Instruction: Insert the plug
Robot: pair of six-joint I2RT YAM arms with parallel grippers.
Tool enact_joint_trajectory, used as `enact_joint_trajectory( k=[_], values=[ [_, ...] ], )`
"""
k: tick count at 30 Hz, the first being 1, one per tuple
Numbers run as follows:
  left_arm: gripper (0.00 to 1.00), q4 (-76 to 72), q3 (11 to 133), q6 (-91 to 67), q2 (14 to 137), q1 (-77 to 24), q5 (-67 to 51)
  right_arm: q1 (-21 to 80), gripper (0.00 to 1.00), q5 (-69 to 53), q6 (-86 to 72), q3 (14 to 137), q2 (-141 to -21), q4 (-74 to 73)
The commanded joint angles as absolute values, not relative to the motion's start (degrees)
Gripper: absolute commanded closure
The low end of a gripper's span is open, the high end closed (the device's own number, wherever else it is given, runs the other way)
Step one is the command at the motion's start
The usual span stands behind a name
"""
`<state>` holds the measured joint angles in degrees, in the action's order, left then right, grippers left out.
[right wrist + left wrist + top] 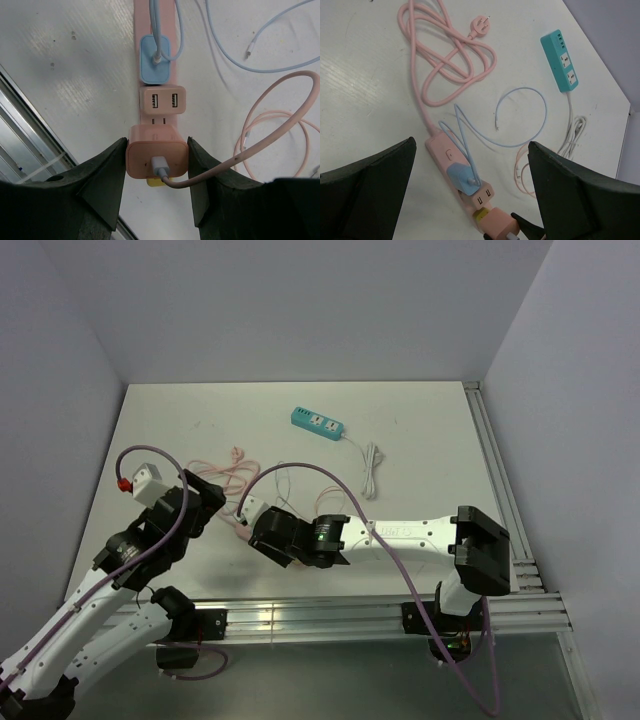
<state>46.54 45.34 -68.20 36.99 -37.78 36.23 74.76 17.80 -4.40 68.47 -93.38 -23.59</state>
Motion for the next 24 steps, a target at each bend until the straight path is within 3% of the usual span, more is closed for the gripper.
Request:
enact_joint_trajectory(
  k=[1,24],
  values=[
    [0.0,44.91,45.79,-67.59,36.21,-37.53,36.12,75.15,1.0,19.51,-4.31,70.05,-94.3,-21.01],
    [0.0,44.12,44.3,-66.88,34.19,-37.62,35.6,75.23,1.0,22.5,-5.01,68.03,-97.47,-19.6]
  ],
)
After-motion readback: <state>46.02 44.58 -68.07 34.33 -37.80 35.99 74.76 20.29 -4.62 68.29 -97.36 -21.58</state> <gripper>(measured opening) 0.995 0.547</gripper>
